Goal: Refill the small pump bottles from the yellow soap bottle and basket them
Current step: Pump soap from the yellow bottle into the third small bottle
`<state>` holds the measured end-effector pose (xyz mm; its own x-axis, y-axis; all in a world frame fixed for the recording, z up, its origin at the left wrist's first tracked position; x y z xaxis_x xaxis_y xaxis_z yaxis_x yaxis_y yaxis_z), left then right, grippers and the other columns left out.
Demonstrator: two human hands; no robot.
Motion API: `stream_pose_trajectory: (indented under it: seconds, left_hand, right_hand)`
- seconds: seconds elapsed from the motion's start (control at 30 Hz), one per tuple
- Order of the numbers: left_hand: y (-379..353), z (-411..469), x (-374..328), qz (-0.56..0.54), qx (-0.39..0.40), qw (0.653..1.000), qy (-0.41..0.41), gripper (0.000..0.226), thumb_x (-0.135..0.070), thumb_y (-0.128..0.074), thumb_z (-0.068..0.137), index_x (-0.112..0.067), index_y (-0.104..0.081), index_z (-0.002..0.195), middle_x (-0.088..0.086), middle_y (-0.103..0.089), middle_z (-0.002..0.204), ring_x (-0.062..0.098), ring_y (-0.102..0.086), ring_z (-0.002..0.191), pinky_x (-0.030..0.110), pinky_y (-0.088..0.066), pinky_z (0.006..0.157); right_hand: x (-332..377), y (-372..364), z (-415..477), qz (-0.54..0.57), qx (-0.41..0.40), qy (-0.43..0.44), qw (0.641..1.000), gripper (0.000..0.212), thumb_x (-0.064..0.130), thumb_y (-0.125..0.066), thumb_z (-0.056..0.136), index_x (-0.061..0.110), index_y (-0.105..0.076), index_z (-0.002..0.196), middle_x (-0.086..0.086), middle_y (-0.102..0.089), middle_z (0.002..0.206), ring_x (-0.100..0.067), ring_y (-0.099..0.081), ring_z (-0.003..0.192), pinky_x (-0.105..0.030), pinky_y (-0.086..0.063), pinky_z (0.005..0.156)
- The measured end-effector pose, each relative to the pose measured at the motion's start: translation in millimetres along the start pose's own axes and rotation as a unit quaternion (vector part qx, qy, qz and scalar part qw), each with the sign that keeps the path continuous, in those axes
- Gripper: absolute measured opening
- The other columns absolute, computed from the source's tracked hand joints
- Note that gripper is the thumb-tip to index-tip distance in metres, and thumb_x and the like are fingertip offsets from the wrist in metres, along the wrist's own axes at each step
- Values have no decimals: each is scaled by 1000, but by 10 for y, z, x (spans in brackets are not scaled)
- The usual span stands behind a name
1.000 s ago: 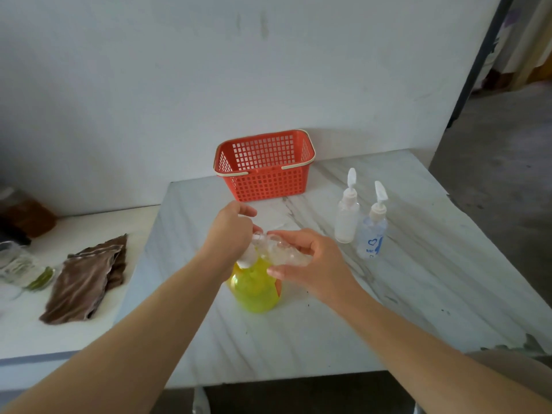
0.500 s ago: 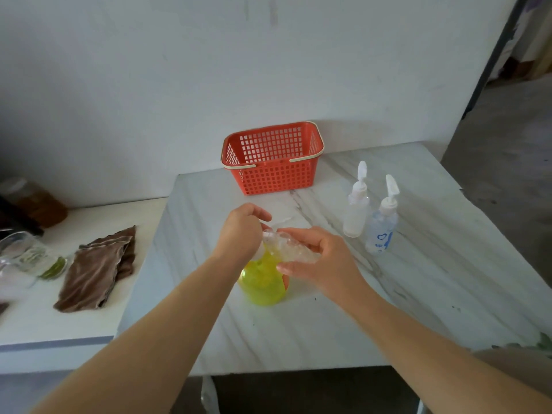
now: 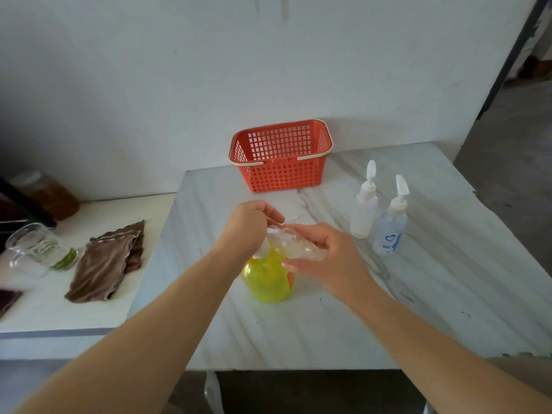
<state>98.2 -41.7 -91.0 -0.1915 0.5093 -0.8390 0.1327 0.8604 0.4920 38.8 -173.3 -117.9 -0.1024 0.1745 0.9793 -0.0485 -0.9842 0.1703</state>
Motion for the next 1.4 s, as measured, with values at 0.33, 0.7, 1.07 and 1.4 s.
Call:
stream_pose_trajectory:
  seconds: [0.33, 0.7, 1.07, 1.4]
  left_hand:
    - [-9, 23, 37, -24, -4, 1000, 10, 38, 7, -33, 81, -11, -64, 70, 5, -62, 67, 18, -54, 61, 25, -44, 61]
    - [-17, 41, 15, -3, 10, 1000, 16, 38, 4, -35, 84, -14, -66, 70, 5, -63, 76, 20, -55, 69, 29, -45, 67]
    - [-17, 30, 51, 19, -2, 1000, 5, 38, 7, -35, 82, -13, -63, 66, 3, -61, 72, 17, -52, 66, 25, -42, 60]
    - [8, 47, -2, -4, -3, 1000, 12, 38, 4, -37, 85, -14, -64, 66, 1, -63, 75, 16, -55, 68, 25, -46, 63]
  right_hand:
    - [9, -5, 9, 3, 0, -1, 1000, 50, 27, -79, 54, 43, -68, 100, 5, -67, 102, 0, -63, 95, -9, -44, 81]
    - [69, 20, -11, 4, -8, 11, 1000, 47, 27, -81, 54, 49, -68, 94, 4, -67, 102, -4, -64, 94, -16, -48, 84]
    - [11, -11, -1, -6, -2, 7, 1000, 48, 24, -83, 55, 54, -68, 89, 3, -67, 101, -5, -64, 95, -22, -47, 87]
    - [119, 8, -9, 12, 3, 10, 1000, 48, 25, -80, 54, 48, -66, 94, 3, -68, 104, 2, -63, 91, -8, -44, 79]
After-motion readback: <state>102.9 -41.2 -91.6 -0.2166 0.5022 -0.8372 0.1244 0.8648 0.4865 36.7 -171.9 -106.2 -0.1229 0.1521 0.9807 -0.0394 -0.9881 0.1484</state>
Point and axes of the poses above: each hand's wrist, its own z-axis towards the middle knuckle, its own y-axis out of the back of the hand, x = y × z, the point moved 9 cm from there along z, towards the middle knuckle
